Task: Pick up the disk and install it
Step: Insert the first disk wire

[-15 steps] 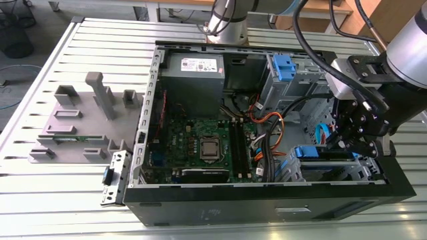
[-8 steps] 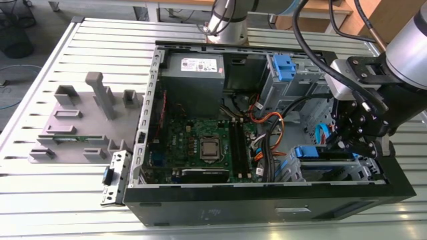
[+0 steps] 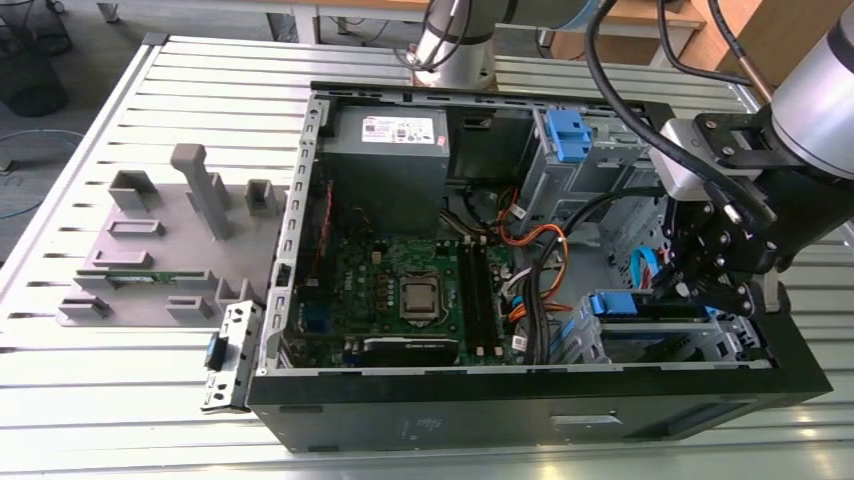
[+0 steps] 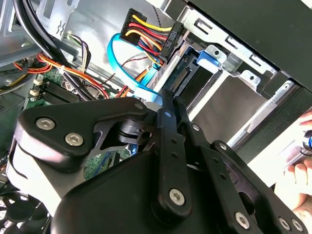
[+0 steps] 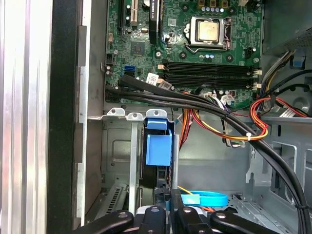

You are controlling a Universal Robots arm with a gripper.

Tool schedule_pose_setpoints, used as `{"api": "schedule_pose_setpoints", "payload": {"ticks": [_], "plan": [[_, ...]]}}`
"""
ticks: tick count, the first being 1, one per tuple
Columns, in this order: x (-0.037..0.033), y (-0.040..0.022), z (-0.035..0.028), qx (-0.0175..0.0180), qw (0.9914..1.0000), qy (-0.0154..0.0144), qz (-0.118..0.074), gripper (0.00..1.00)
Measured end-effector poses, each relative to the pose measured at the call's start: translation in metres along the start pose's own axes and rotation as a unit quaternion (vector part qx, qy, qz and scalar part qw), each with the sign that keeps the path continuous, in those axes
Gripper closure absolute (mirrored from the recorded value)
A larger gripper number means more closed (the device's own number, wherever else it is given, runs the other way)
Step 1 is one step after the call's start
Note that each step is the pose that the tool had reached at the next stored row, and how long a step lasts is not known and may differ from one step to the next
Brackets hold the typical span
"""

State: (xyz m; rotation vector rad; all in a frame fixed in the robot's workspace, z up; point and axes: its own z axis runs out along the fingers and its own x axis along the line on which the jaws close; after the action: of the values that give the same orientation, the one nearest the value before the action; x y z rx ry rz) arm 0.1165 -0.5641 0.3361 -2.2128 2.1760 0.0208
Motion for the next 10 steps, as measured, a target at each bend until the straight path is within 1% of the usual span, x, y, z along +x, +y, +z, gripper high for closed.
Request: {"api": "schedule_pose_setpoints", "payload": {"ticks": [4, 10], "plan": [[0.0000, 0.0000, -0.0005, 0.0000, 1.00000, 0.0001, 0.000, 0.84], [0.0002, 0.0000, 0.0004, 0.0003, 1.00000, 0.0001, 0.000, 0.84]]}}
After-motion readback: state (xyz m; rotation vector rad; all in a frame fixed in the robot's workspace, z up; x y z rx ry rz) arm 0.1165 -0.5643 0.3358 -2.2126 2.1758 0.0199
